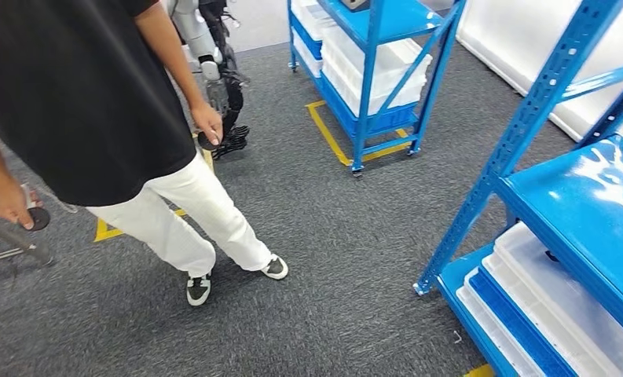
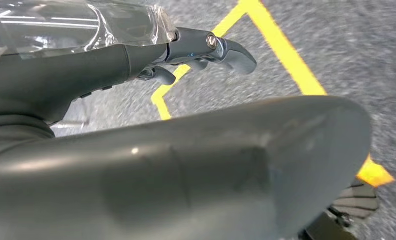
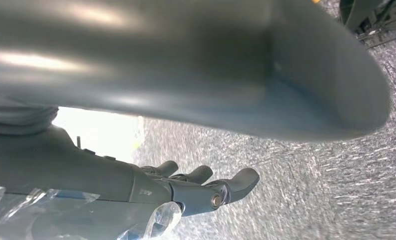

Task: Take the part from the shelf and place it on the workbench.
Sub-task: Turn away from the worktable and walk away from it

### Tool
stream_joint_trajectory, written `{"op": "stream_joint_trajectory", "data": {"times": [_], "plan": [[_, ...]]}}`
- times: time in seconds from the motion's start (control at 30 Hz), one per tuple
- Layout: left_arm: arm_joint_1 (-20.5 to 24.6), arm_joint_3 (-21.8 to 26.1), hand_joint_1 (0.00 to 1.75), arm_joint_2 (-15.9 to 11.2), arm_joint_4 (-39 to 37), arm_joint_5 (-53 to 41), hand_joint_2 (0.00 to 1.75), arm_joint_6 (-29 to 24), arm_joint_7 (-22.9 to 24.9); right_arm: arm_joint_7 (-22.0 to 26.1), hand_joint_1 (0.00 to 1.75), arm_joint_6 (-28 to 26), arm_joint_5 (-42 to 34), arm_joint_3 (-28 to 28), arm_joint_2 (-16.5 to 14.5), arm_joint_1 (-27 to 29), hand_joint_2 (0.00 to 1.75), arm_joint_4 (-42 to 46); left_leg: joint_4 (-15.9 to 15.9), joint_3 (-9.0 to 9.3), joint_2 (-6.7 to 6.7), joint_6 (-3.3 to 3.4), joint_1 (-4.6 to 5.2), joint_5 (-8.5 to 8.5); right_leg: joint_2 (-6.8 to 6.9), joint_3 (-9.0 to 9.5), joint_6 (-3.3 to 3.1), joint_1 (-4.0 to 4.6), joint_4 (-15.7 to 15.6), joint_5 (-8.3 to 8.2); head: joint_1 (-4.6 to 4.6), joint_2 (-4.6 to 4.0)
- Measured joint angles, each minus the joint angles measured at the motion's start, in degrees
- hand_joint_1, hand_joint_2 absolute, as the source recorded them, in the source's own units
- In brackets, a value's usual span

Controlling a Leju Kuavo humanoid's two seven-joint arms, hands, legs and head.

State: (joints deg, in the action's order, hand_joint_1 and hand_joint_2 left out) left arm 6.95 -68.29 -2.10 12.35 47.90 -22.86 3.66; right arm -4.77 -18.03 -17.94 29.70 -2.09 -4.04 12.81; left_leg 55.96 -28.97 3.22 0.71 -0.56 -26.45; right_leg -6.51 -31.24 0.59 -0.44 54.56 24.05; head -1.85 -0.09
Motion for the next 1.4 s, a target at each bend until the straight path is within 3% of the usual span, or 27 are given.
{"op": "stream_joint_trajectory", "data": {"times": [0.07,0.13,0.2,0.27,0.33,0.37,0.4,0.47,0.53,0.57,0.63,0.7,0.73,0.8,0.83,0.87,0.9,0.93,1.0,1.07,1.13,1.17,1.23,1.3,1.33,1.37,1.4], "plan": [[0.1,0.0,0.0,0.0,0.0,0.0,0.0,0.0,0.2,0.0,0.0,0.0,0.0,0.0,-0.1,0.0,0.0,0.0,-2.7,1.04,1.1,0.34,0.25,0.64,-1.11,-0.29,0.6,-0.03,-0.1,-0.21,0.02,0.0],[0.2,0.0,0.0,0.0,0.0,-0.1,0.0,0.0,0.3,0.0,0.0,0.0,0.0,0.0,-0.1,0.2,0.0,0.0,-3.0,1.12,-0.19,0.83,0.29,1.08,-1.56,-0.64,1.29,-0.21,0.0,-0.3,0.02,0.0],[0.3,0.0,0.0,0.0,0.0,-0.2,0.0,0.0,0.3,-0.1,0.0,0.0,0.0,0.0,-0.1,0.2,0.0,0.0,-3.7,1.23,-1.51,1.53,0.08,1.71,1.27,-2.06,1.66,-0.13,2.7,1.59,0.19,0.0],[0.2,0.0,0.0,-0.1,0.0,-0.3,0.0,0.0,0.3,-0.1,0.0,0.0,0.0,0.0,-0.1,0.2,0.0,-0.1,-4.0,1.18,-3.06,1.88,0.01,1.9,4.84,-5.58,1.91,-0.13,10.2,5.82,0.37,0.0],[0.0,0.0,0.0,-0.1,0.0,-0.3,0.0,0.0,0.3,-0.2,0.0,0.0,0.0,0.0,-0.1,0.1,0.0,0.0,-3.9,1.05,-4.83,1.89,-0.02,1.87,5.74,-8.7,2.4,-0.45,17.0,8.46,0.38,0.0],[-0.1,0.0,0.0,-0.1,0.0,-0.4,0.0,0.1,0.3,-0.2,0.0,0.0,0.0,0.0,-0.1,0.2,0.0,-0.1,-3.9,1.03,-5.64,1.8,-0.11,1.82,5.93,-8.75,2.7,-0.66,17.4,8.14,0.38,0.0],[-0.1,0.0,0.0,0.0,0.0,-0.4,0.0,0.1,0.3,-0.2,0.0,0.0,0.0,0.0,-0.1,0.2,0.0,-0.1,-3.9,1.06,-6.36,1.62,-0.25,1.73,6.28,-7.48,3.02,-0.92,15.3,6.79,0.39,0.0],[-0.1,0.0,0.0,0.0,0.0,-0.6,0.0,0.1,0.3,-0.1,0.0,0.0,-0.1,0.0,-0.1,0.2,0.0,-0.1,-3.4,1.15,-7.63,0.85,-0.43,1.26,8.49,-2.71,3.72,-1.34,6.9,3.3,0.44,0.0],[0.0,-0.1,0.0,-0.2,0.0,-0.7,0.0,0.1,0.3,0.0,0.0,-0.1,-0.2,0.0,-0.2,0.0,0.0,-0.1,-2.7,1.25,-8.66,-0.09,-0.33,0.59,10.08,0.24,3.45,-1.37,1.5,1.7,0.35,0.0],[0.1,-0.1,0.0,-0.3,0.0,-0.8,0.0,0.1,0.3,0.0,0.0,-0.1,-0.2,0.0,-0.2,0.0,0.0,-0.1,-2.5,1.37,-9.09,-0.44,-0.26,0.39,10.07,0.45,2.99,-1.19,0.9,1.73,0.27,0.0],[0.2,-0.1,0.0,-0.3,0.0,-0.9,0.0,0.1,0.3,0.0,0.0,-0.1,-0.5,0.0,-0.2,0.0,0.0,-0.1,-2.5,1.75,-9.75,-0.89,-0.6,0.24,8.79,0.25,1.9,-0.92,0.9,1.62,0.1,0.0],[0.4,-0.1,0.0,-0.2,0.0,-0.9,0.0,0.0,0.3,0.0,0.0,-0.2,-0.7,0.0,-0.1,0.0,0.0,-0.1,-0.3,1.02,-8.15,-1.26,-1.02,-1.58,7.74,0.13,1.11,-0.87,0.9,1.34,0.07,0.0],[0.4,-0.1,0.0,-0.2,0.0,-0.9,0.0,0.0,0.3,0.0,0.0,-0.1,-0.8,0.0,0.0,0.0,0.0,-0.1,2.8,-0.33,-6.73,-1.36,-1.11,-3.45,7.23,0.07,0.79,-0.82,0.8,1.2,0.02,0.0],[0.3,-0.2,0.0,-0.2,0.0,-0.9,0.0,0.0,0.3,0.0,0.0,-0.1,-0.8,0.0,0.0,-0.1,0.0,-0.1,11.9,-4.64,-4.53,-1.21,-0.94,-7.47,5.98,-0.12,0.39,-0.44,0.8,1.02,-0.06,0.0],[0.2,-0.2,0.0,-0.2,0.0,-0.9,0.0,0.0,0.3,0.0,0.0,-0.1,-0.9,0.0,0.0,-0.1,0.0,-0.1,15.3,-6.46,-4.15,-0.98,-0.73,-8.34,5.16,-0.18,0.29,-0.26,0.8,0.97,-0.09,0.0],[0.0,-0.2,0.0,-0.3,0.0,-0.9,0.0,0.0,0.3,0.0,0.0,-0.1,-0.9,0.0,0.0,-0.1,0.0,-0.1,16.6,-7.39,-3.91,-0.63,-0.46,-8.09,4.3,-0.2,0.21,-0.1,0.8,0.92,-0.09,0.0],[-0.1,-0.2,0.0,-0.3,0.0,-0.9,0.0,0.0,0.3,0.0,0.0,-0.1,-0.9,0.0,0.0,-0.1,0.0,-0.1,15.3,-7.11,-3.67,-0.15,-0.16,-6.7,3.47,-0.19,0.16,0.03,0.8,0.86,-0.1,0.0],[-0.1,-0.2,0.0,-0.3,0.0,-0.9,0.0,-0.1,0.3,0.0,0.0,-0.1,-0.9,0.0,0.0,-0.1,0.0,-0.1,11.8,-5.76,-3.09,0.38,0.1,-4.53,2.65,-0.16,0.15,0.1,0.8,0.79,-0.1,0.0],[0.0,-0.2,0.0,-0.4,0.0,-0.9,0.0,-0.1,0.3,0.0,0.0,-0.1,-1.0,0.0,0.0,-0.1,0.0,-0.1,3.1,-2.2,-0.3,1.39,0.5,-0.51,1.08,-0.23,0.25,0.17,0.9,0.59,-0.1,0.0],[0.0,-0.2,0.0,-0.4,0.0,-0.9,0.0,0.0,0.3,0.0,0.0,-0.1,-1.2,0.0,-0.1,-0.1,0.0,-0.1,-1.0,-0.56,1.35,1.75,0.84,0.94,-0.26,-0.53,0.62,0.17,0.9,0.37,-0.09,0.0],[0.1,-0.2,0.0,-0.4,0.0,-0.9,0.0,0.0,0.3,0.0,0.0,-0.2,-1.5,0.0,-0.1,0.0,0.0,-0.1,-1.5,-0.58,0.21,1.85,0.95,1.22,-1.45,-0.94,1.24,0.13,0.8,0.08,-0.09,0.0],[0.2,-0.2,0.0,-0.3,0.0,-0.9,0.0,0.1,0.4,0.0,0.0,-0.2,-1.6,0.0,0.0,0.1,0.0,-0.1,-1.8,-0.58,-0.41,2.02,0.85,1.52,-1.28,-1.25,1.49,0.15,1.0,0.25,-0.06,0.0],[0.3,-0.2,0.0,-0.3,0.0,-0.9,0.0,0.1,0.4,0.0,0.0,-0.3,-1.8,0.0,0.1,0.1,0.0,-0.2,-2.5,-0.68,-1.85,2.49,0.6,2.12,1.21,-2.96,1.89,0.4,4.5,2.74,0.16,0.0],[0.1,-0.2,0.0,-0.2,0.0,-0.9,0.0,0.1,0.4,0.0,0.0,-0.3,-1.8,0.0,0.2,0.0,0.0,-0.2,-2.6,-0.77,-3.49,2.79,0.73,2.24,4.49,-6.31,2.18,0.41,12.3,7.22,0.39,0.0],[-0.1,-0.3,0.0,-0.2,0.0,-0.8,0.0,0.1,0.4,0.1,0.0,-0.3,-1.8,0.0,0.2,0.0,0.0,-0.2,-2.6,-0.81,-4.38,2.81,0.8,2.22,5.27,-7.74,2.34,0.33,15.8,8.71,0.4,0.0],[-0.2,-0.3,0.0,-0.2,0.0,-0.8,0.0,0.1,0.4,0.3,0.0,-0.4,-1.7,0.0,0.2,0.0,0.0,-0.2,-2.5,-0.84,-5.25,2.81,0.81,2.21,5.73,-8.35,2.5,0.22,17.6,9.18,0.4,0.0],[-0.2,-0.3,0.0,-0.2,0.0,-0.7,0.0,0.1,0.4,0.4,0.0,-0.5,-1.7,0.0,0.2,0.1,0.0,-0.2,-2.5,-0.87,-6.03,2.78,0.76,2.2,6.06,-7.7,2.67,0.08,16.9,8.46,0.4,0.0]]}}
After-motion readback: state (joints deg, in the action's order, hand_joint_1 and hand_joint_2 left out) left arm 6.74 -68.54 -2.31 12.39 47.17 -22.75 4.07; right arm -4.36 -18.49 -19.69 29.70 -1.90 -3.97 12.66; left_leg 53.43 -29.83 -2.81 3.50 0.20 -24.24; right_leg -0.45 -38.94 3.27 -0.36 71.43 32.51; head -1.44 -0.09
